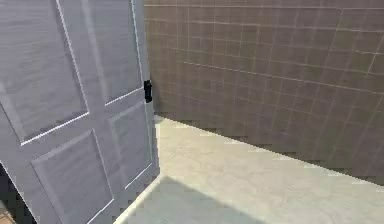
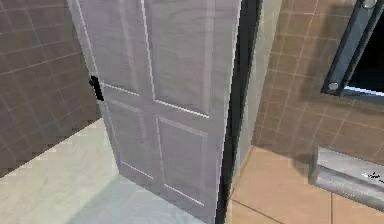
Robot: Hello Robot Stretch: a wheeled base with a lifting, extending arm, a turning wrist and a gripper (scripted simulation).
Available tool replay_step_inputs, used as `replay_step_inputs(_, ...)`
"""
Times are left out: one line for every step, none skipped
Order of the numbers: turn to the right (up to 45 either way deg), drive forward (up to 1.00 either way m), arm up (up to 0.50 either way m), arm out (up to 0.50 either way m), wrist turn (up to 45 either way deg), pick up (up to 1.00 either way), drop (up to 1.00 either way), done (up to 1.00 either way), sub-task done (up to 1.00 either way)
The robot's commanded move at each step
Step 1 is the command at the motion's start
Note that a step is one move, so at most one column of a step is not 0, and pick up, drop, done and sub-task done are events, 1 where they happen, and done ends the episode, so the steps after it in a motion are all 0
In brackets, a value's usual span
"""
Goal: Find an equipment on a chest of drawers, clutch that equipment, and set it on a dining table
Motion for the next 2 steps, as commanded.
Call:
replay_step_inputs(15.0, 0.00, 0.00, 0.00, 0.0, 0.00, 0.00, 0.00, 0.00)
replay_step_inputs(0.0, 1.00, 0.00, 0.00, 0.0, 0.00, 0.00, 0.00, 0.00)
